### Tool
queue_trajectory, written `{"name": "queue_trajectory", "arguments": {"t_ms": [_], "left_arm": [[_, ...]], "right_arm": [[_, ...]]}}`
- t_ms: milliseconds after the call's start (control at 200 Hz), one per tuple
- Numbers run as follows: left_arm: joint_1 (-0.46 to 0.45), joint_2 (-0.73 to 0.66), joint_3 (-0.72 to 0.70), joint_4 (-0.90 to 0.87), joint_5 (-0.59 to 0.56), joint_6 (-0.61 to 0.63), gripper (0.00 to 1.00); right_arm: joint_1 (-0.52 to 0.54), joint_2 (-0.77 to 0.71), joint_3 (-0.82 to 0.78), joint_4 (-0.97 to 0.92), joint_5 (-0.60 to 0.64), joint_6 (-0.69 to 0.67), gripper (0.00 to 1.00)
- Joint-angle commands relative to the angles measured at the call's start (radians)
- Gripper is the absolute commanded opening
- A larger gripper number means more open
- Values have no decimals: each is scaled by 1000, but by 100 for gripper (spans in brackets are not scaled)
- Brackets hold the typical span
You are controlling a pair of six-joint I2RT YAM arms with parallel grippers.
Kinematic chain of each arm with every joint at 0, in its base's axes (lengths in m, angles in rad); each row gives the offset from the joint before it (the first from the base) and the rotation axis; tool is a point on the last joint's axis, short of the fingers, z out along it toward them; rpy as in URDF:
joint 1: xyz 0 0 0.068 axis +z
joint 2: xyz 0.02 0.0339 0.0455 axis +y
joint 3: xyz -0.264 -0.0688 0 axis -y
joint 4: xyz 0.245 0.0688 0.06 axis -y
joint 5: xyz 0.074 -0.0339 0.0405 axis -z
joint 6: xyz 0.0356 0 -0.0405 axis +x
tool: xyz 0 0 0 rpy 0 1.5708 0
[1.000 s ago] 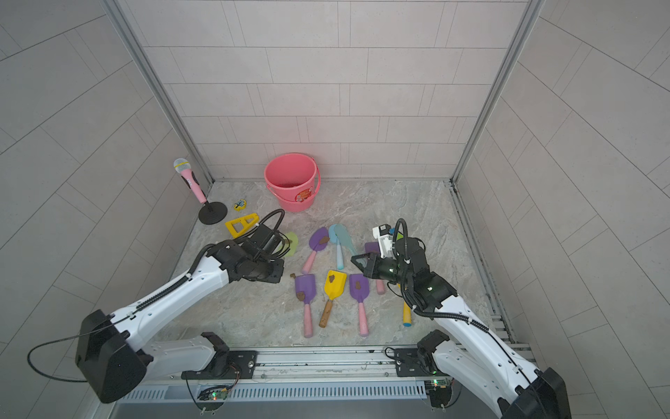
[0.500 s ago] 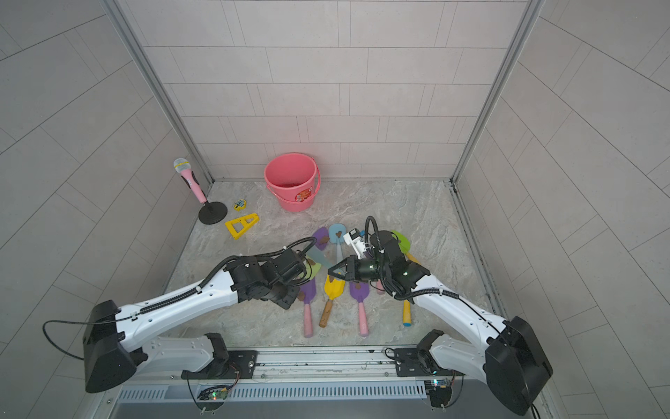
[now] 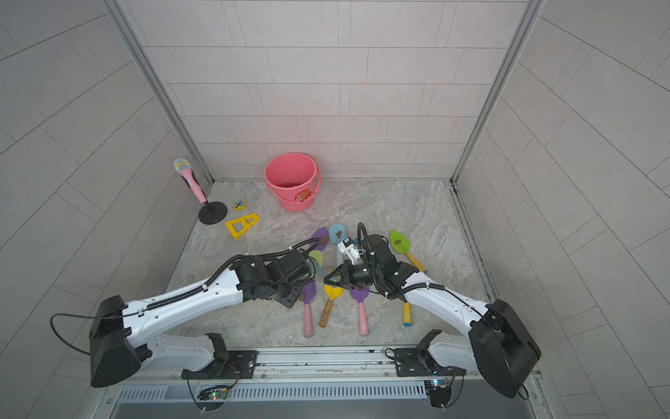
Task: Brush the soil off the hand trowel and place it into the bucket
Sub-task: Brush off the soil from the hand trowel.
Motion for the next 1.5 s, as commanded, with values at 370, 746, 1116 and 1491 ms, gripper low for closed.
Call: {"name": "queue_trajectory", "arguments": {"t_ms": [370, 746, 1116, 1491], "left_arm": [[-4, -20, 11, 0, -42, -16, 0], [-4, -34, 14, 26, -46, -18, 0], [-4, -108, -15, 69, -47, -21, 0], [-2, -165, -1, 11, -82, -37, 0]], "right_arm": [[-192, -143, -13, -183, 88, -80, 0], [-50, -203, -13, -53, 43, -80, 0], [20, -87, 4, -76, 56, -97, 0], [-316, -184, -24, -239, 18, -172, 0]]}}
